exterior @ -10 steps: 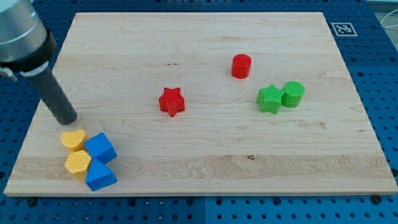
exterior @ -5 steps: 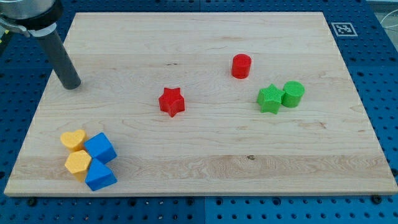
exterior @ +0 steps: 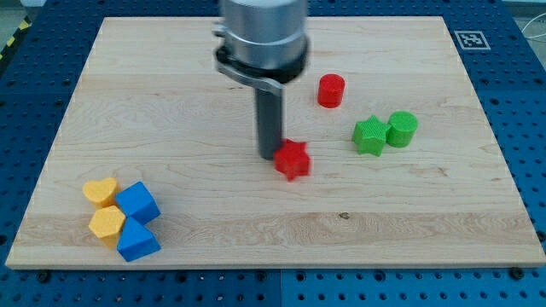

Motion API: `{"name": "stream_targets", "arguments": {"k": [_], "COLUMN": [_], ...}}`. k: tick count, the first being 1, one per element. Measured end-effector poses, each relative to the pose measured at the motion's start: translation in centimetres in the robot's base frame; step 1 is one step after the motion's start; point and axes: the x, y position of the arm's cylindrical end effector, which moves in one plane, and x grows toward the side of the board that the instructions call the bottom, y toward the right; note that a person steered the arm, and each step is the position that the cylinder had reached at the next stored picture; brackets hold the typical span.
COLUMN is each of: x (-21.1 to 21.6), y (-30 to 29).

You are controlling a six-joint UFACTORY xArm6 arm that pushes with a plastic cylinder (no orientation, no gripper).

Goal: Slide the red star towards bottom center of the board

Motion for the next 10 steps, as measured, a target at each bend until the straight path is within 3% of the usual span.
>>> {"name": "stream_targets", "arguments": {"k": [1, 2, 5, 7, 10], "x": [3.3, 4.6, 1.8, 0.3, 5.1], "y": [4.3, 4.7, 6.2, 13.2, 10.6]}}
